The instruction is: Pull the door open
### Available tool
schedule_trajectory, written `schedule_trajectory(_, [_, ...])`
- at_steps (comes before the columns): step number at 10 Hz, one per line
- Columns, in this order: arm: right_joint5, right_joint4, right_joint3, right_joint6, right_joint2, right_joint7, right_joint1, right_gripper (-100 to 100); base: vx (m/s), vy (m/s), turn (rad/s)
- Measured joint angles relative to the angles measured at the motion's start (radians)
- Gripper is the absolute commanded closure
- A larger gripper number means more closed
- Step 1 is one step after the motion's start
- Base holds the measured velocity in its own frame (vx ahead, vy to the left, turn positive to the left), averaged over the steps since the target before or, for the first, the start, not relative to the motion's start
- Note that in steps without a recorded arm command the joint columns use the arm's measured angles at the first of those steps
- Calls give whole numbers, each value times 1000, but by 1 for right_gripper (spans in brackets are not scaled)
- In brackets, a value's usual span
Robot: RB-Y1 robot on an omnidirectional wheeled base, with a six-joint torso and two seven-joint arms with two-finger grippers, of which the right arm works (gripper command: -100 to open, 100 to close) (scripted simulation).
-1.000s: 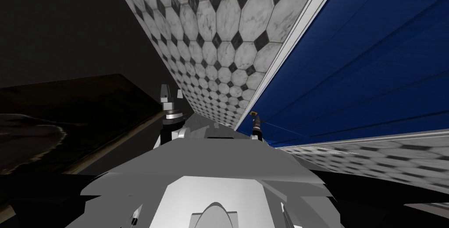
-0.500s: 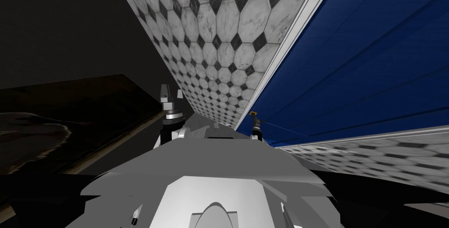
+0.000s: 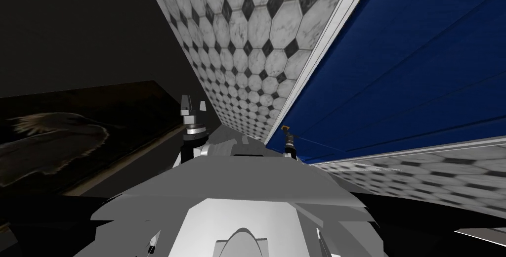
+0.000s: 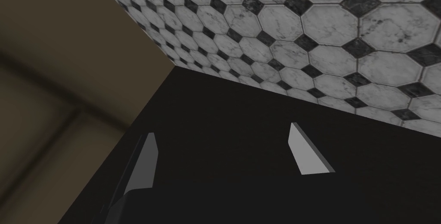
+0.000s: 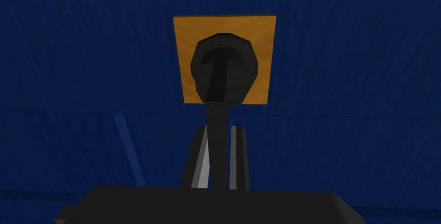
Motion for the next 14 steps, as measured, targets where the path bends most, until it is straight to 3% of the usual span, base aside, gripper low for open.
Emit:
schedule_trajectory(5, [33, 3, 56, -23, -28, -63, 14, 100, -223, -40, 111])
schedule_trajectory(8, [43, -3, 72, -26, -37, -80, 27, 100, -148, -18, 74])
schedule_trajectory(14, [79, -14, 131, -69, -73, -147, 56, 100, -229, -48, 93])
